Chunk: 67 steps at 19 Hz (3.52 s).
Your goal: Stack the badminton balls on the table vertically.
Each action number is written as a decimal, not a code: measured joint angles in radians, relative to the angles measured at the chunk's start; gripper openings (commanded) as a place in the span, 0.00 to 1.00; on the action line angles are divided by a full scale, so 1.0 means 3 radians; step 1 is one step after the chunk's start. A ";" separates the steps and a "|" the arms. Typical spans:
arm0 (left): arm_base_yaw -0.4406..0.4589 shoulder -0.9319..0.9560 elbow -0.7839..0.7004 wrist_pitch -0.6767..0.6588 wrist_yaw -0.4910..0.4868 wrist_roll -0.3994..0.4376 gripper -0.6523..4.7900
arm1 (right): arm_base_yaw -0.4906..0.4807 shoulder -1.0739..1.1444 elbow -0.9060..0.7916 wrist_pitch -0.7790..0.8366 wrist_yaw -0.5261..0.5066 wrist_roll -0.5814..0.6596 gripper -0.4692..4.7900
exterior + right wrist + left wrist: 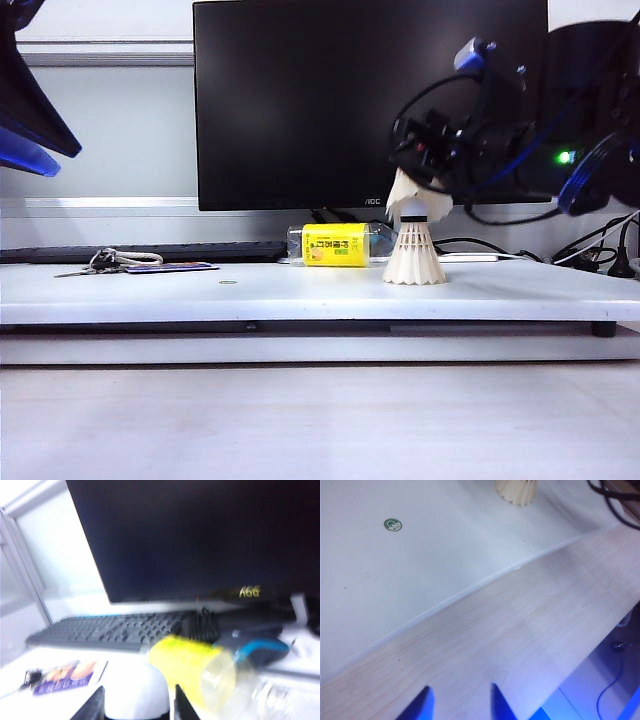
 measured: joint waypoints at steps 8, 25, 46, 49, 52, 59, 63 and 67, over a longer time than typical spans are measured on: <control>0.0000 0.0000 0.0000 0.0000 0.0000 -0.0001 0.41 | 0.0055 0.0120 0.0000 -0.0001 0.0000 -0.0001 0.40; 0.0000 0.0000 0.0000 0.0004 -0.0001 0.0000 0.41 | 0.0043 -0.0043 -0.0125 0.0062 0.0023 -0.0303 0.40; 0.0000 0.0000 0.0000 0.0029 0.0001 -0.0003 0.41 | 0.0028 0.0034 -0.0233 0.0086 0.0140 -0.0348 0.48; 0.0000 0.0000 0.0000 0.0029 0.0001 -0.0001 0.41 | 0.0052 0.0051 -0.0234 0.0074 0.0146 -0.0350 0.56; 0.0000 0.0000 0.0000 0.0029 0.0001 -0.0003 0.41 | 0.0052 0.0051 -0.0234 0.0056 0.0141 -0.0350 0.60; 0.0000 0.0000 0.0000 0.0031 0.0001 -0.0001 0.41 | 0.0052 0.0045 -0.0234 0.0071 -0.0005 -0.0351 0.70; 0.0000 0.0000 0.0000 0.0032 0.0001 -0.0001 0.41 | 0.0052 -0.0116 -0.0235 0.0072 -0.0017 -0.0352 0.73; 0.0000 0.0000 0.0000 0.0083 0.0001 -0.0001 0.41 | 0.0052 -0.0617 -0.0234 0.0086 -0.0018 -0.0451 0.73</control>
